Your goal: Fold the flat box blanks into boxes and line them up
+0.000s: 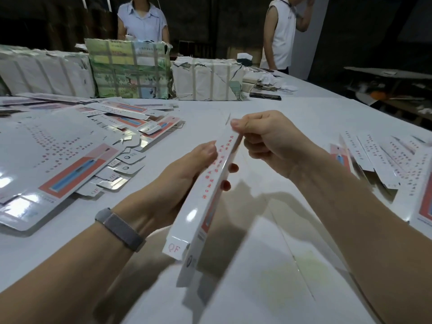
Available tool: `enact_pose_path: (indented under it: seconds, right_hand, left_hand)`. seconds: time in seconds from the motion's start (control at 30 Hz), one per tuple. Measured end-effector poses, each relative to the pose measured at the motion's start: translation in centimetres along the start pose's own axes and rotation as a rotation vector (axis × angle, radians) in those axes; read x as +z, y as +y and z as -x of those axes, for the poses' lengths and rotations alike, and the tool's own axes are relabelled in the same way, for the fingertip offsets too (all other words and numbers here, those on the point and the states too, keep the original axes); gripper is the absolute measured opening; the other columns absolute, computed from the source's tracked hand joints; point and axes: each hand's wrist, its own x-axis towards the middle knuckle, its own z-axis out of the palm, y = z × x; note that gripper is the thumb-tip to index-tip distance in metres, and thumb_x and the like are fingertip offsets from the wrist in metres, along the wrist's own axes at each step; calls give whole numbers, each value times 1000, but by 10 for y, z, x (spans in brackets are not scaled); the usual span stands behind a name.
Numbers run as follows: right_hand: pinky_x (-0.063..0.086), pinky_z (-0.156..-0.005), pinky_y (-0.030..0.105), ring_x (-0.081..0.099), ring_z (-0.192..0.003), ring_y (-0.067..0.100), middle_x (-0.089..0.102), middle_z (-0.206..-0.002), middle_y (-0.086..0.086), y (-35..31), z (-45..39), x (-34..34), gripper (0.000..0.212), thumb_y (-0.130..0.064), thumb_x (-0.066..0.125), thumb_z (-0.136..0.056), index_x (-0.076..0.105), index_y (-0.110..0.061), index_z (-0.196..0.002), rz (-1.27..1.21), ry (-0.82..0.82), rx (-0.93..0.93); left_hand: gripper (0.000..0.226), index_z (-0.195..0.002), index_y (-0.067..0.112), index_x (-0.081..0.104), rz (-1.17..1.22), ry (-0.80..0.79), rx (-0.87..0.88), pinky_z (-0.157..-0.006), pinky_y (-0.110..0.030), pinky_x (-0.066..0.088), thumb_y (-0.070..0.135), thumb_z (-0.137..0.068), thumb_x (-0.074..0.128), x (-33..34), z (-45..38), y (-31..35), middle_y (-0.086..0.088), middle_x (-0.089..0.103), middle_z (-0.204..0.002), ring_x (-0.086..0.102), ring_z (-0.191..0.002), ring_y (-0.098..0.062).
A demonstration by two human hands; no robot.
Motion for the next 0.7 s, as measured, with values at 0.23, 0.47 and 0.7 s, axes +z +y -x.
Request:
enact_pose_path:
  seconds: [0.23, 0.47, 0.7]
  right_hand:
    - [35, -54, 26, 40, -47, 9, 47, -48, -8, 17, -7, 23, 37, -15, 68, -87, 55, -17, -53, 135, 276, -166]
    - [43, -55, 27, 48, -50, 10, 52, -48, -6, 20, -6, 34, 26, -26, 71, -81, 64, -12, -61, 309, 433, -305]
    - [45, -59, 24, 51, -57, 4, 50, -61, -11, 27, -3, 34, 24, -44, 65, -91, 51, -32, -107, 207, 439, -384]
  left_hand:
    - [31, -132, 41, 55, -29, 76, 68, -72, -23, 55, 41, -103, 46, 11, -3, -2, -2, 74, -110, 71, -90, -12]
    - [85, -142, 44, 24, -719, 209, 230, -75, -10, 51, 47, -77, 78, 16, -1, -5, 26, 61, -107, 64, -98, 6]
    - [84, -142, 68, 14, -122, 225, 236, -76, -33, 61, 17, -98, 64, 12, -3, -7, 4, 65, -128, 73, -94, -16]
